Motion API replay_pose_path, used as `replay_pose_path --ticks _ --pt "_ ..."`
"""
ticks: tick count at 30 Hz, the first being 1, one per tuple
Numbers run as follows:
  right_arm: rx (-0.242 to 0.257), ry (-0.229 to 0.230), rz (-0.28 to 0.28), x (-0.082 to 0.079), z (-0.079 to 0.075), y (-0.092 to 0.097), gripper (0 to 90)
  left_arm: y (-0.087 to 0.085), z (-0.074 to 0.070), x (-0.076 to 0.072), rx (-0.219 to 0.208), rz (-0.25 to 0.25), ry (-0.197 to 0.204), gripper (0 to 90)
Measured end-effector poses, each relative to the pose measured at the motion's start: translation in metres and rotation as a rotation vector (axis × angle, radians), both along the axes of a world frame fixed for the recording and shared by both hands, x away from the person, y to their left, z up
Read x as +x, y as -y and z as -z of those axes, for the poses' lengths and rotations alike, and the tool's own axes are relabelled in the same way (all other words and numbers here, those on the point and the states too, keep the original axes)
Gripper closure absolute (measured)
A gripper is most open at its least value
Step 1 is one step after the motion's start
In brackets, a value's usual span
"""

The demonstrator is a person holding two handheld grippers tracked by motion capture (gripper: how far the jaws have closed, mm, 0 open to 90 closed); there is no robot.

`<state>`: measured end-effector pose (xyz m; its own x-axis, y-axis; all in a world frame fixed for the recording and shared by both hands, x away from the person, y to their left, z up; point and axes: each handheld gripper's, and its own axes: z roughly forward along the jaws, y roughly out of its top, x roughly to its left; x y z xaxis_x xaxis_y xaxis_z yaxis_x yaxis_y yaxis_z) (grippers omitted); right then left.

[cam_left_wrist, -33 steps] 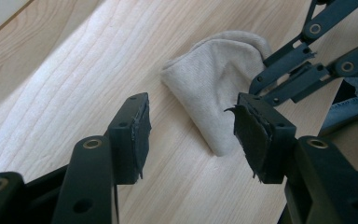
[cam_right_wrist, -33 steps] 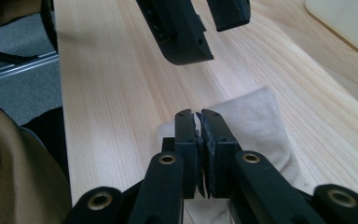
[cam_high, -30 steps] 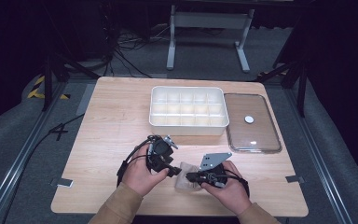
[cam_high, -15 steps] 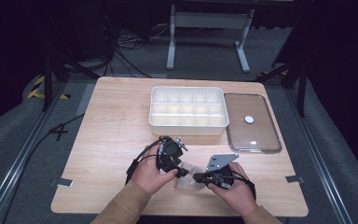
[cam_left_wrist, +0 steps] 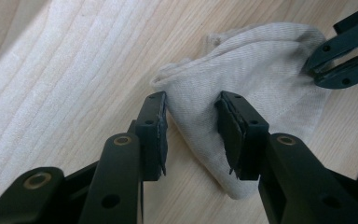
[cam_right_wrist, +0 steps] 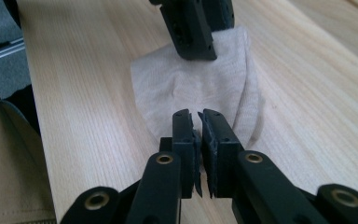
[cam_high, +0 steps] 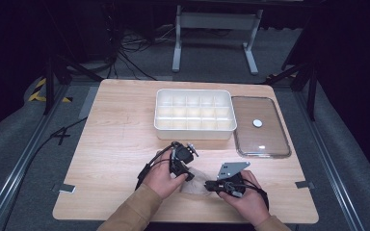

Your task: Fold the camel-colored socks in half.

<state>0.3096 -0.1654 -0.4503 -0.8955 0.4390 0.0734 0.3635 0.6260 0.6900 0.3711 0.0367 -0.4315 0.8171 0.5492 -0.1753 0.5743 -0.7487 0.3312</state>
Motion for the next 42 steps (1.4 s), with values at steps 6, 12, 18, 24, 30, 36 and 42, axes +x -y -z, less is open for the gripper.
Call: replay_pose_path --ticks 6,12,18,24,30,36,42 --pt "-0.057 0.010 -0.001 0.001 0.006 0.001 82.7 -0.001 0.005 0.002 -0.001 -0.005 -0.016 62.3" --pt "-0.059 -0.002 -0.001 0.006 0.013 0.007 83.2 -0.001 0.008 0.003 -0.001 -0.015 -0.040 59.7" --pt "-0.068 0.034 0.009 0.009 0.014 0.010 84.1 -0.001 0.006 0.002 -0.021 -0.008 -0.034 57.1" --pt "-0.084 0.047 0.015 0.009 0.010 0.011 85.4 -0.006 -0.003 0.000 -0.094 0.020 -0.041 51.0" --pt "-0.038 0.069 0.022 0.008 -0.003 0.014 85.5 -0.015 -0.017 -0.002 -0.164 0.012 -0.022 47.1" --pt "-0.002 0.103 0.019 0.005 -0.019 0.013 85.1 -0.028 -0.030 -0.006 -0.188 -0.006 0.024 47.3" --pt "0.040 0.116 0.017 0.004 -0.027 0.011 85.5 -0.038 -0.039 -0.013 -0.209 -0.018 0.100 52.2"
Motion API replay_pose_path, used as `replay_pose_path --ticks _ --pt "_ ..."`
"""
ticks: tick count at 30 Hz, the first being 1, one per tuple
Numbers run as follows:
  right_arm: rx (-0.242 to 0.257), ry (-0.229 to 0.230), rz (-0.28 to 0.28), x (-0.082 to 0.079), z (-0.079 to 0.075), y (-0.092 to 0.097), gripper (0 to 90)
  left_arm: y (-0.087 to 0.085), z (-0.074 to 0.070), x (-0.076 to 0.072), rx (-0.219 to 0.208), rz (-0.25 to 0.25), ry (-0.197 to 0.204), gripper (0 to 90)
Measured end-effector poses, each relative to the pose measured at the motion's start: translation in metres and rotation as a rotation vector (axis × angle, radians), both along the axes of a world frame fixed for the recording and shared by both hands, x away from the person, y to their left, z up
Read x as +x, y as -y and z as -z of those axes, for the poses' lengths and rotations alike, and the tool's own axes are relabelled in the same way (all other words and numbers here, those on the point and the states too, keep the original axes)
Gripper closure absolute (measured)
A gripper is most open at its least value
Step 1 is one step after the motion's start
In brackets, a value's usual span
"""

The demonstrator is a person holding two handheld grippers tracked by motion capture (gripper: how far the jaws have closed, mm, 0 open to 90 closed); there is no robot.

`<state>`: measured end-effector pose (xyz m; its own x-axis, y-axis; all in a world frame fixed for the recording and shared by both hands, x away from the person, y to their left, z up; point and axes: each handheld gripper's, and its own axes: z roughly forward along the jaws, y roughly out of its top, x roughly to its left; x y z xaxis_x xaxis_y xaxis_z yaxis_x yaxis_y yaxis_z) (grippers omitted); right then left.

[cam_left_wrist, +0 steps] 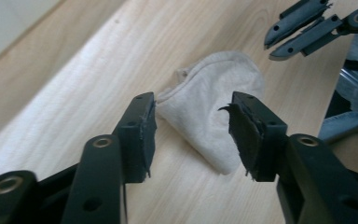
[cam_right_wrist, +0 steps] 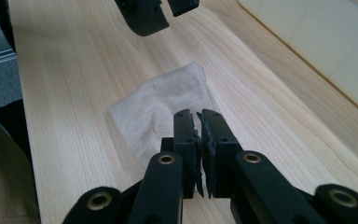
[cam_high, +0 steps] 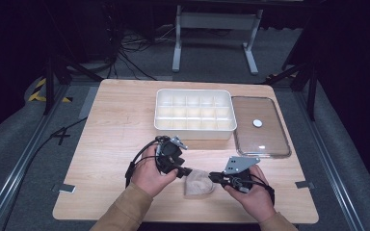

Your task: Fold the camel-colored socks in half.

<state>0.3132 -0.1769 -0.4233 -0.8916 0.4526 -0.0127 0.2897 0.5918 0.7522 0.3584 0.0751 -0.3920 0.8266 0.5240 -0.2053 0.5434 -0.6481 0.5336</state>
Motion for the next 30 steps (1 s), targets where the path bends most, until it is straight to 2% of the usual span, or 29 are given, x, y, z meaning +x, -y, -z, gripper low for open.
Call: replay_pose_path --ticks 2,5,7,10,13,16,24,30 --pt "0.011 -0.008 0.002 0.000 -0.001 -0.001 85.7 -0.003 -0.001 -0.002 0.009 -0.008 0.027 53.7" --pt "0.019 -0.006 0.000 0.000 -0.001 -0.002 85.8 -0.007 0.000 -0.004 -0.003 -0.028 0.058 54.0" --pt "0.025 -0.012 0.005 0.000 -0.001 -0.003 85.8 -0.009 0.002 -0.006 -0.007 -0.033 0.098 54.6" --pt "0.029 -0.023 0.009 0.000 0.000 -0.004 85.9 -0.010 0.005 -0.008 0.005 -0.067 0.122 56.4" --pt "0.040 -0.043 0.002 0.000 0.002 -0.007 86.1 -0.011 0.007 -0.009 0.007 -0.092 0.128 57.5" --pt "0.029 -0.057 -0.002 0.000 0.006 -0.010 86.4 -0.011 0.007 -0.009 0.032 -0.089 0.106 60.6" --pt "0.003 -0.084 -0.001 0.004 0.020 -0.014 86.9 -0.011 0.008 -0.008 0.042 -0.068 0.074 69.8" --pt "-0.017 -0.116 0.009 0.010 0.029 -0.013 87.4 -0.011 0.009 -0.007 0.051 -0.054 0.060 71.4"
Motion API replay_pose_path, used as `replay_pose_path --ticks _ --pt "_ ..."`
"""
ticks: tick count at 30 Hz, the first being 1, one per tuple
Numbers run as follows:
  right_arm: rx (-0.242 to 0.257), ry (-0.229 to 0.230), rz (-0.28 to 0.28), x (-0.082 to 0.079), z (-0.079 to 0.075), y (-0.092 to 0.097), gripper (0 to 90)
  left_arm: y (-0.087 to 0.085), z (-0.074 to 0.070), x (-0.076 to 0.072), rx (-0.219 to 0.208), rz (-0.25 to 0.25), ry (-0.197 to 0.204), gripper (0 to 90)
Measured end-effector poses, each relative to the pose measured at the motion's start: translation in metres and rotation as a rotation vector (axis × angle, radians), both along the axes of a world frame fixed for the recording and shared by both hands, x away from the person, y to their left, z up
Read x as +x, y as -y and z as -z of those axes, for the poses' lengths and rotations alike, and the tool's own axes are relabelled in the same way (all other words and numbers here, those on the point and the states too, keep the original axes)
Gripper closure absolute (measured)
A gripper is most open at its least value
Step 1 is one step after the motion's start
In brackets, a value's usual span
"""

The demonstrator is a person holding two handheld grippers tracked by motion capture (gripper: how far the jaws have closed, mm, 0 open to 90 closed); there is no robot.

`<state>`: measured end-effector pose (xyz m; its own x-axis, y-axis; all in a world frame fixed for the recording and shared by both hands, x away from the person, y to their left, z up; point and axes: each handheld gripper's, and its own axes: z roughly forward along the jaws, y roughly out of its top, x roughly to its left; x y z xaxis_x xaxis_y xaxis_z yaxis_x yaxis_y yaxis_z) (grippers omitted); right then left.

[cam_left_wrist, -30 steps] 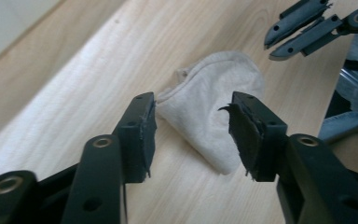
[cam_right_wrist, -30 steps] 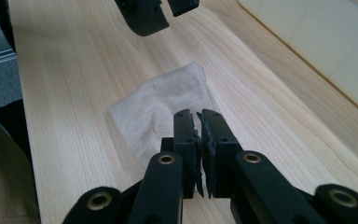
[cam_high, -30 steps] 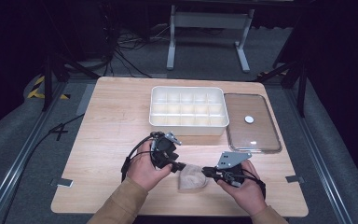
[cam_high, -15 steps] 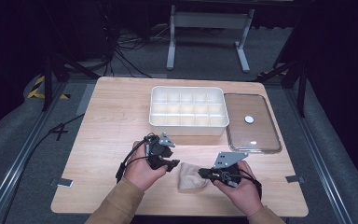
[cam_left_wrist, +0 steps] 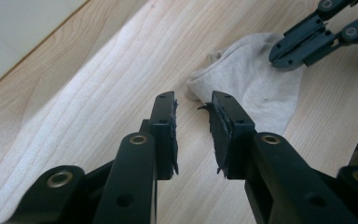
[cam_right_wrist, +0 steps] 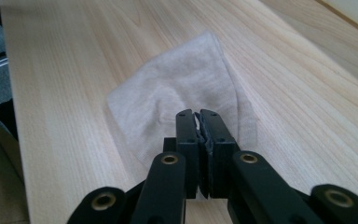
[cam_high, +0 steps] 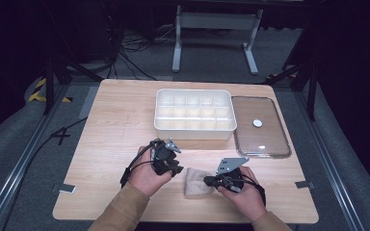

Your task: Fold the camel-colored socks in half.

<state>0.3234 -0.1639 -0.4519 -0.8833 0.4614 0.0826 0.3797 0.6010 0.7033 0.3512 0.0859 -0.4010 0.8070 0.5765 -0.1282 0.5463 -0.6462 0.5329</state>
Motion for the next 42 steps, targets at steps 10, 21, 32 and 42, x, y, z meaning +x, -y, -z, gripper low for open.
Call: replay_pose_path --ticks 10,21,32,42 --pt "-0.009 0.010 0.034 0.009 0.008 0.007 87.8 0.004 0.009 0.002 0.059 0.032 -0.023 70.9" --pt "-0.017 0.032 0.029 0.007 0.003 0.006 87.7 0.010 0.022 0.003 0.114 0.087 -0.068 74.7" --pt "-0.023 0.021 -0.009 0.004 0.009 -0.005 87.1 0.020 0.031 0.000 0.153 0.132 -0.111 74.9" --pt "-0.038 0.008 -0.006 0.003 0.012 -0.007 87.4 0.029 0.039 0.000 0.140 0.213 -0.060 68.3"
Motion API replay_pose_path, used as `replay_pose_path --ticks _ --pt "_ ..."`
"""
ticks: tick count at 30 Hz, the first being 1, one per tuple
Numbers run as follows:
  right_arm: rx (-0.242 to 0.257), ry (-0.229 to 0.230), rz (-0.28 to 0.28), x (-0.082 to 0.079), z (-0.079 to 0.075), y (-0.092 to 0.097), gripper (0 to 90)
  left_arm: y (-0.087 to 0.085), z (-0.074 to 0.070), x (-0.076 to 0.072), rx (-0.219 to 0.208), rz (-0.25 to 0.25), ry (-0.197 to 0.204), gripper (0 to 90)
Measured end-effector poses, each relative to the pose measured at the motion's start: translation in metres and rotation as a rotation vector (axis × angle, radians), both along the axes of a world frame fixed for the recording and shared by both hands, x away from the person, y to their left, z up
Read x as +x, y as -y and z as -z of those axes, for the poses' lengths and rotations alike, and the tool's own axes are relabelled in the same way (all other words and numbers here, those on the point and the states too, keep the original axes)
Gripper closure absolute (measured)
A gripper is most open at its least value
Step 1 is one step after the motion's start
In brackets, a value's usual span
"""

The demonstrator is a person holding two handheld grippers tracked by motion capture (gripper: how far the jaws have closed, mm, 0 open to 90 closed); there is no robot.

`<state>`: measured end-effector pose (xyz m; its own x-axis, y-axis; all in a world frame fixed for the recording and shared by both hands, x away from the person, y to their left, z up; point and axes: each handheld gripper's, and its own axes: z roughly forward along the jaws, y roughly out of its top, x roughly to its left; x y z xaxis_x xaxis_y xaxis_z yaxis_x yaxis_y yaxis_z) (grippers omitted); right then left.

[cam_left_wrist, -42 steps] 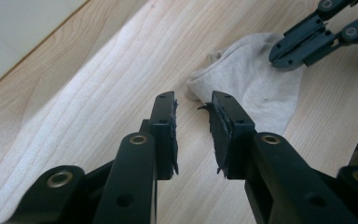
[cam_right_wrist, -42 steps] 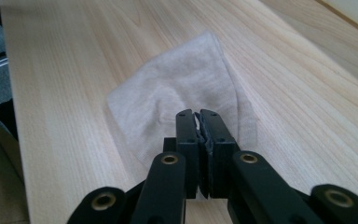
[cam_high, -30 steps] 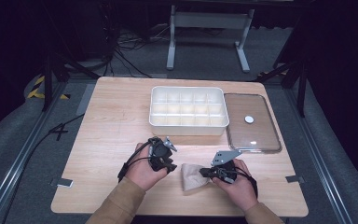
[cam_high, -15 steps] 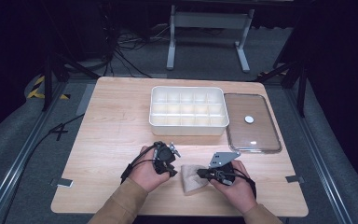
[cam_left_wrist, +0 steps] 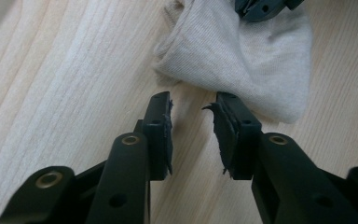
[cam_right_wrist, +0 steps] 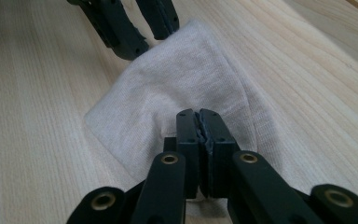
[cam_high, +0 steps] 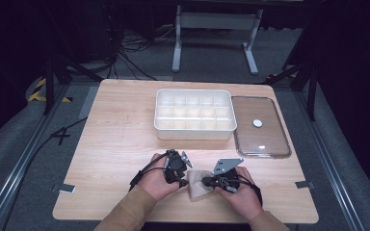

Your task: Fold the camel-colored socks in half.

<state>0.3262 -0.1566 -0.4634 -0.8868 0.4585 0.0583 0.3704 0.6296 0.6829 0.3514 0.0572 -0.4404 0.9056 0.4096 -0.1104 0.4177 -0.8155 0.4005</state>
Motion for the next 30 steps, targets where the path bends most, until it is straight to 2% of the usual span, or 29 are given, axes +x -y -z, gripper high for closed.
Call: replay_pose_path --ticks 3,4,7,10,15,21,27,30 --pt "-0.005 0.003 0.000 -0.001 0.000 -0.001 87.6 0.001 0.001 -0.001 0.001 0.010 -0.013 72.9" --pt "-0.007 0.004 0.001 -0.001 0.000 -0.001 87.7 0.002 0.001 -0.001 0.018 0.029 -0.041 75.3" --pt "-0.008 0.006 0.002 -0.001 0.000 -0.001 87.9 0.004 0.003 -0.003 0.028 0.037 -0.052 80.5" --pt "-0.010 0.012 0.003 -0.002 -0.001 -0.001 88.2 0.006 0.003 -0.004 0.051 0.046 -0.060 82.9" --pt "-0.010 0.020 -0.014 -0.005 -0.003 -0.004 88.9 0.009 0.005 -0.006 0.049 0.042 -0.050 84.6" --pt "-0.018 0.006 -0.014 -0.005 -0.002 -0.005 89.3 0.013 0.005 -0.007 0.037 0.068 -0.019 83.0" --pt "-0.027 0.011 0.002 -0.008 -0.002 -0.009 89.3 0.016 -0.001 -0.011 -0.009 0.128 0.065 73.2" --pt "-0.027 0.013 0.005 -0.009 -0.002 -0.010 89.3 0.018 -0.003 -0.012 -0.012 0.150 0.083 69.7"
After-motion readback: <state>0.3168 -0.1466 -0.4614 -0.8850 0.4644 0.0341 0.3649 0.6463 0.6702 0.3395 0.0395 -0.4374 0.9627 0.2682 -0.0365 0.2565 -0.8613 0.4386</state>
